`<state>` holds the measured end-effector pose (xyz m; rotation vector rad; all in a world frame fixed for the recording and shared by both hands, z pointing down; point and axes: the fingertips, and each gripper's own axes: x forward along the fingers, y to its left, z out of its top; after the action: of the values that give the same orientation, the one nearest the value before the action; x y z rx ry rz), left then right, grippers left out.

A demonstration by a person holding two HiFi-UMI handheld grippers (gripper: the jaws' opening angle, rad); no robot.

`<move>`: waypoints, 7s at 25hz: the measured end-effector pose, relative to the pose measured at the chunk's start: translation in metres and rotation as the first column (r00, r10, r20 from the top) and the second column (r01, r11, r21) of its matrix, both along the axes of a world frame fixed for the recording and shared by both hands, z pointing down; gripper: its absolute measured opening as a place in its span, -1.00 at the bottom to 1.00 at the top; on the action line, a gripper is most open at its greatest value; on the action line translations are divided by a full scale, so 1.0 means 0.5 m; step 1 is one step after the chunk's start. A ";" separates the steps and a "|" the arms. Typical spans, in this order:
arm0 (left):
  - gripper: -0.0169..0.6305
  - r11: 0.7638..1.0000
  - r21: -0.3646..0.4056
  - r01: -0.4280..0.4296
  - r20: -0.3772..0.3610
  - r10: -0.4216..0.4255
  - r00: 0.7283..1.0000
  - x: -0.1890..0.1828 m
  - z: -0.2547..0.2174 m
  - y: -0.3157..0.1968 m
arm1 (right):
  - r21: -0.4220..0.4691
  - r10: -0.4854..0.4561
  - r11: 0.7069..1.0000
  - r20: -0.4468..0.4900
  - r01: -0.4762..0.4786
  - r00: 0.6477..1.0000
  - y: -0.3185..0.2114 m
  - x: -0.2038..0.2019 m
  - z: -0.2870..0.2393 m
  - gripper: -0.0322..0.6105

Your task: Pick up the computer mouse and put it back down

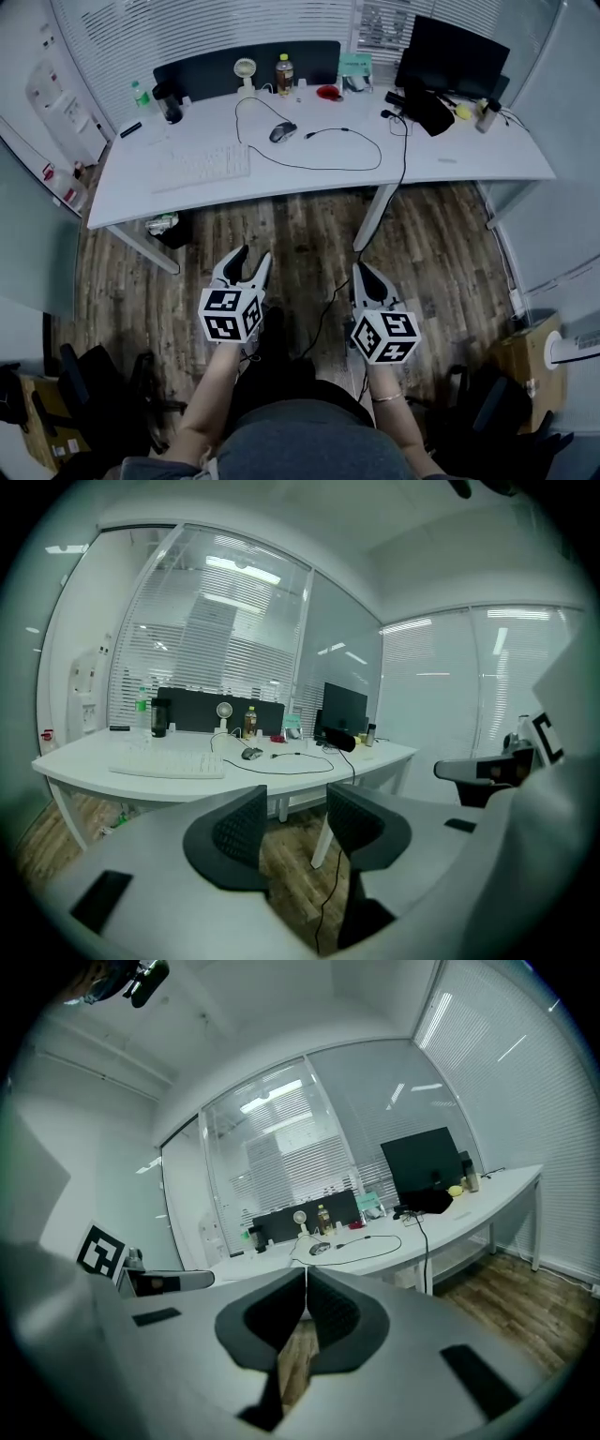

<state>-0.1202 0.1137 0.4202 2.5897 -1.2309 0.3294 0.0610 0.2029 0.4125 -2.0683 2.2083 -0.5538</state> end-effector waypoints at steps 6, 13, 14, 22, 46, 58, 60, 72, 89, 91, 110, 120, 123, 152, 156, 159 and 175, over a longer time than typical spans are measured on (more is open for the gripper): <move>-0.26 1.000 -0.007 -0.017 0.028 0.017 0.999 0.020 0.018 -0.100 | -0.008 -0.001 1.000 0.004 0.001 1.000 -0.091 0.013 0.003 -0.91; -0.21 1.000 -0.004 -0.024 0.023 0.024 0.999 0.051 0.022 -0.291 | -0.021 0.009 1.000 -0.004 -0.009 1.000 -0.251 0.039 0.007 -0.90; -0.20 1.000 -0.009 -0.026 0.024 0.026 0.999 0.053 0.024 -0.318 | -0.025 0.014 1.000 -0.001 -0.014 1.000 -0.276 0.042 0.007 -0.90; -0.17 0.999 -0.008 -0.050 0.045 0.051 0.998 0.067 0.021 -0.511 | -0.036 0.046 0.998 -0.006 -0.046 0.999 -0.448 0.055 -0.008 -0.90; -0.04 0.988 -0.018 -0.151 0.204 0.152 0.967 0.220 0.075 -0.768 | -0.038 0.054 0.998 0.026 -0.053 0.998 -0.676 0.140 -0.007 -0.90; -0.03 0.990 -0.082 -0.115 0.291 0.134 0.947 0.306 0.163 -0.874 | -0.061 -0.032 0.997 0.055 0.035 0.998 -0.777 0.236 0.017 -0.90; -0.02 0.991 -0.094 -0.097 0.284 0.120 0.951 0.312 0.179 -0.895 | -0.069 -0.041 0.997 0.064 0.045 0.997 -0.789 0.248 0.025 -0.90; 0.00 0.979 -0.186 -0.080 0.326 0.139 0.935 0.346 0.247 -0.970 | -0.120 -0.079 0.989 0.100 0.090 0.992 -0.844 0.302 0.069 -0.90; 0.00 0.970 -0.237 -0.062 0.361 0.147 0.921 0.346 0.298 -0.985 | -0.150 -0.114 0.980 0.115 0.131 0.987 -0.867 0.315 0.091 -0.90; 0.00 0.971 -0.233 -0.054 0.364 0.139 0.921 0.345 0.297 -0.985 | -0.151 -0.118 0.979 0.116 0.135 0.986 -0.867 0.315 0.091 -0.90; 0.00 0.985 -0.154 0.080 0.354 -0.020 0.935 0.288 0.182 -0.912 | -0.119 -0.239 0.960 0.130 0.254 0.962 -0.883 0.252 0.074 -0.91; 0.00 0.974 -0.152 0.170 0.313 -0.116 0.943 0.240 0.139 -0.844 | -0.106 -0.318 0.938 0.118 0.331 0.941 -0.881 0.208 0.060 -0.92; 0.00 0.969 -0.159 0.187 0.308 -0.132 0.942 0.233 0.137 -0.820 | -0.104 -0.339 0.931 0.118 0.351 0.933 -0.880 0.196 0.059 -0.92; 0.00 0.938 -0.292 0.189 0.302 -0.097 0.948 0.223 0.252 -0.635 | -0.123 -0.376 0.914 0.102 0.386 0.921 -0.788 0.134 0.063 -0.93; 0.00 0.937 -0.304 0.170 0.312 -0.070 0.947 0.226 0.267 -0.631 | -0.126 -0.356 0.922 0.098 0.366 0.930 -0.772 0.141 0.062 -0.93; 0.00 0.939 -0.309 0.151 0.311 -0.050 0.949 0.236 0.270 -0.631 | -0.130 -0.338 0.928 0.097 0.349 0.936 -0.764 0.150 0.064 -0.93; 0.00 0.950 -0.298 0.091 0.358 0.023 0.934 0.252 0.297 -0.639 | -0.136 -0.291 0.944 0.090 0.301 0.953 -0.748 0.157 0.065 -0.93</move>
<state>0.0058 -0.2057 0.5686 2.2953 -1.2141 0.9436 0.1396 -0.1709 0.4451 -1.7523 2.5243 -0.8227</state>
